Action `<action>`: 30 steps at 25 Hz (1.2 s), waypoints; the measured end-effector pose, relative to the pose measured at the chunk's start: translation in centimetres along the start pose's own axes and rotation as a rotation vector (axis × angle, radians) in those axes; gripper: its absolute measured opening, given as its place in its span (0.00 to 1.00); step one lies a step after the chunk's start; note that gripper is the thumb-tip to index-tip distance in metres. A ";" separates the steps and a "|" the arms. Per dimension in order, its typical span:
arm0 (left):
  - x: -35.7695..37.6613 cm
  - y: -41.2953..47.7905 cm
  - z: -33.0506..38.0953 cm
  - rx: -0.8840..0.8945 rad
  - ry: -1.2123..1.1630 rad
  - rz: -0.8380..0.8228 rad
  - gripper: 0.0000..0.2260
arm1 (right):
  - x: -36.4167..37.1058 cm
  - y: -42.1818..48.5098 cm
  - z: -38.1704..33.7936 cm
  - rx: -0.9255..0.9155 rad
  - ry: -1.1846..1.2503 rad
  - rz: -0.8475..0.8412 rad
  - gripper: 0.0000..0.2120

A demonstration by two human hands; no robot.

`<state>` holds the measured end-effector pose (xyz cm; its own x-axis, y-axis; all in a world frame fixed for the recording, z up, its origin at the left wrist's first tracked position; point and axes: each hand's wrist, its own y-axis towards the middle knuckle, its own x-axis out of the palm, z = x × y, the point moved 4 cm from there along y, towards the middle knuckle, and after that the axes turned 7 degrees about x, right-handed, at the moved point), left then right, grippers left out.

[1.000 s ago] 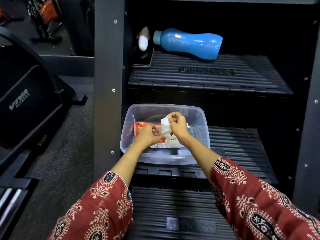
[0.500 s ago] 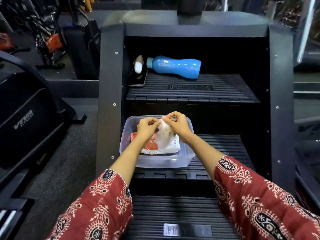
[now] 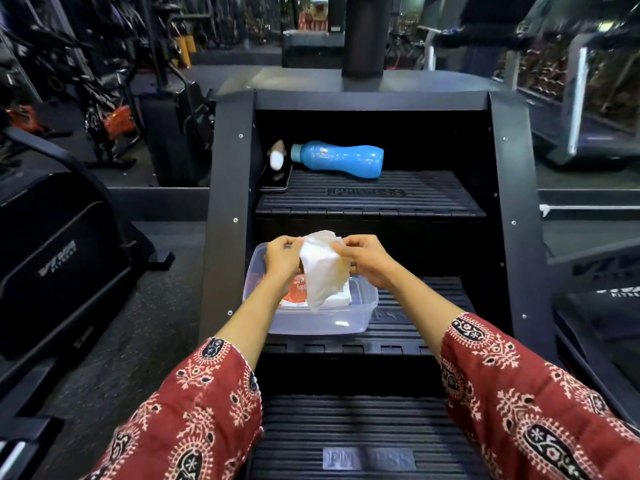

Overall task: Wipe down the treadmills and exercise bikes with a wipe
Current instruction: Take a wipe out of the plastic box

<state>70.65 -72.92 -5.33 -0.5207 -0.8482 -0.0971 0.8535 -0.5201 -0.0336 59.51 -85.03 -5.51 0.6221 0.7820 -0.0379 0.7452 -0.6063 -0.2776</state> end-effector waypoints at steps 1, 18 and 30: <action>0.1 -0.4 -0.1 -0.066 -0.086 -0.026 0.07 | 0.2 -0.3 0.0 0.015 0.010 -0.006 0.08; -0.3 -3.5 0.1 -0.044 0.036 -0.262 0.21 | 0.2 -3.0 0.4 0.004 -0.268 -0.084 0.23; 0.0 -4.0 0.6 0.134 0.288 -0.231 0.05 | -1.8 -3.6 0.6 -0.006 -0.208 0.073 0.08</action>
<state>67.20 -70.90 -4.63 -0.6551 -0.6543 -0.3779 0.6942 -0.7186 0.0409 55.57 -84.20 -5.05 0.6121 0.7484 -0.2555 0.7016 -0.6630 -0.2611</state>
